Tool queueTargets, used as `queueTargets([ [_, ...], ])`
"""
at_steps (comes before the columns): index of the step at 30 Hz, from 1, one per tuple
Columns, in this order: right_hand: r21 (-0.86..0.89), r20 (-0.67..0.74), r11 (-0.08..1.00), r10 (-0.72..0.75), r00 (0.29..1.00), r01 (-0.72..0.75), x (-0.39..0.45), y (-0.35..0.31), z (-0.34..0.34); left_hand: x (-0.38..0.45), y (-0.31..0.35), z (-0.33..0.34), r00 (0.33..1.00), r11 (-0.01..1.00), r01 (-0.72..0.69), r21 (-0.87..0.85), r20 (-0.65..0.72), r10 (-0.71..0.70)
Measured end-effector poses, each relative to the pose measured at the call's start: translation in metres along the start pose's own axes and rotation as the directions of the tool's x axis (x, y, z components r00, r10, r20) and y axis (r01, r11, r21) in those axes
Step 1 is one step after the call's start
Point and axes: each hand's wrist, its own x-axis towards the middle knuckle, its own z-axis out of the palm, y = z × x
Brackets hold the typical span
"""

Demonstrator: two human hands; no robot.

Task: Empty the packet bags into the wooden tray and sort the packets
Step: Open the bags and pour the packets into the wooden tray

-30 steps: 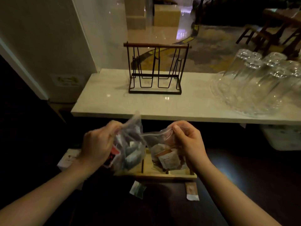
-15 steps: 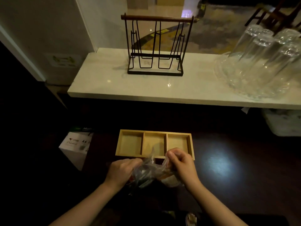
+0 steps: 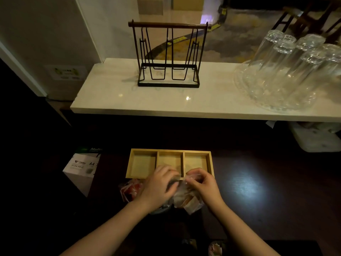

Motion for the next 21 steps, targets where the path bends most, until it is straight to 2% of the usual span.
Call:
queueTargets([
  [2,-0.018,0.011,1.000,-0.007,1.000,0.008,0.001,0.000,0.001,0.015,0.023,-0.003,0.993,0.983,0.104,-0.153,0.076,-0.094],
  [3,-0.019,0.014,1.000,0.003,1.000,-0.002,0.001,-0.001,0.002,0.021,0.028,-0.003,0.982,0.970,0.168,-0.178,0.111,-0.149],
  [6,-0.001,0.018,1.000,0.017,1.000,-0.017,0.002,0.000,0.000,0.030,0.031,-0.006,0.942,0.946,0.294,-0.136,0.210,-0.263],
  [9,0.007,0.038,0.999,0.041,0.998,-0.041,0.002,0.001,-0.003,0.029,0.028,-0.006,0.908,0.922,0.371,-0.109,0.250,-0.336],
  [12,0.001,0.040,0.999,0.054,0.998,-0.054,0.001,0.001,-0.004,0.026,0.026,-0.004,0.858,0.873,0.446,-0.196,0.372,-0.355],
  [15,0.008,0.065,0.999,0.050,0.997,-0.050,-0.003,-0.003,-0.005,0.021,0.026,-0.007,0.769,0.701,0.585,-0.407,0.552,-0.322],
  [17,0.005,0.036,0.999,0.043,0.998,-0.043,-0.007,-0.006,-0.002,0.015,0.026,-0.008,0.726,0.585,0.653,-0.482,0.618,-0.301],
  [20,-0.226,-0.213,0.974,-0.069,0.975,0.019,-0.011,-0.010,-0.002,0.006,0.026,-0.002,0.718,0.379,0.695,-0.611,0.620,-0.318],
  [21,-0.266,-0.245,0.963,-0.108,0.964,0.040,-0.014,-0.012,-0.003,0.004,0.027,-0.001,0.718,0.298,0.696,-0.654,0.617,-0.323],
])
